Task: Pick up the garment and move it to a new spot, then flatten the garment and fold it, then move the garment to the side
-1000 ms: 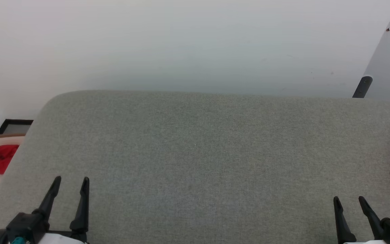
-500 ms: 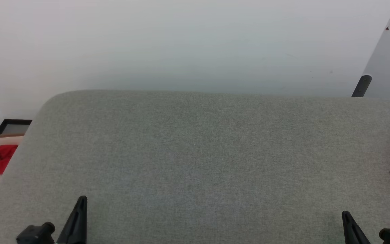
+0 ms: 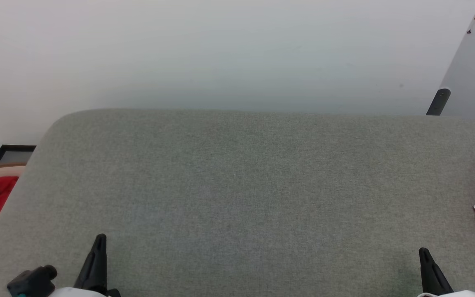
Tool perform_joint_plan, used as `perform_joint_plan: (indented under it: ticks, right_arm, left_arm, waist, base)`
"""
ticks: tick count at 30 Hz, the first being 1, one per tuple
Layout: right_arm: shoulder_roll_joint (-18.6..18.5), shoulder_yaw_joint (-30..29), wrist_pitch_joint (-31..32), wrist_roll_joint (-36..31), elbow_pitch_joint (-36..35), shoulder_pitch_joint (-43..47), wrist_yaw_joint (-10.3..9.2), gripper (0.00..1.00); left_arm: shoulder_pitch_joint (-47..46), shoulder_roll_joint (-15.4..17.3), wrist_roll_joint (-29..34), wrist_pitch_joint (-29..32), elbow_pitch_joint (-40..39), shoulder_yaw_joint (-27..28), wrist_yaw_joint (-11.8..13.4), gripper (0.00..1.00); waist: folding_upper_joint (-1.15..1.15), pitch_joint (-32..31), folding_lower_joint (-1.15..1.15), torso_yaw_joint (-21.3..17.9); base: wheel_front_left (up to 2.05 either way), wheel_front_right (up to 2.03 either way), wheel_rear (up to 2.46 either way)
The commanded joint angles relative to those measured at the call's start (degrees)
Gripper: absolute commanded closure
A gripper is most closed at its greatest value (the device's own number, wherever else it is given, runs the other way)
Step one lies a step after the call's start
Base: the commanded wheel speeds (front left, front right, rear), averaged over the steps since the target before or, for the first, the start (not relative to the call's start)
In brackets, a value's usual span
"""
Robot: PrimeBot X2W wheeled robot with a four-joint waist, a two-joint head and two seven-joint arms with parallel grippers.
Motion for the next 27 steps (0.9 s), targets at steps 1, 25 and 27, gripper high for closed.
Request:
perform_joint_plan:
  ticks: [1, 25, 27]
  right_arm:
    - [-0.15, -0.33, 0.31, 1.83, -1.03, -1.53, -0.01, 1.0]
    - [0.71, -1.26, 5.2, 21.03, -2.26, -3.81, -0.03, 1.0]
    - [0.77, -1.33, 5.54, 22.4, -2.35, -4.02, -0.03, 1.0]
  left_arm:
    - [-1.55, 0.27, -1.69, 0.31, -0.61, 0.49, 0.04, 1.0]
    - [-4.1, -2.44, -19.67, 5.46, 0.57, 1.72, 0.05, 1.0]
    - [-4.28, -2.65, -20.99, 5.83, 0.66, 1.81, 0.05, 1.0]
  waist:
    - [0.0, 0.02, 0.0, -0.03]
    - [0.0, 0.6, 0.0, -0.83]
    - [0.0, 0.65, 0.0, -0.9]
  base:
    - [0.0, 0.0, 0.0]
    - [0.0, 0.0, 0.0]
    - [0.0, 0.0, 0.0]
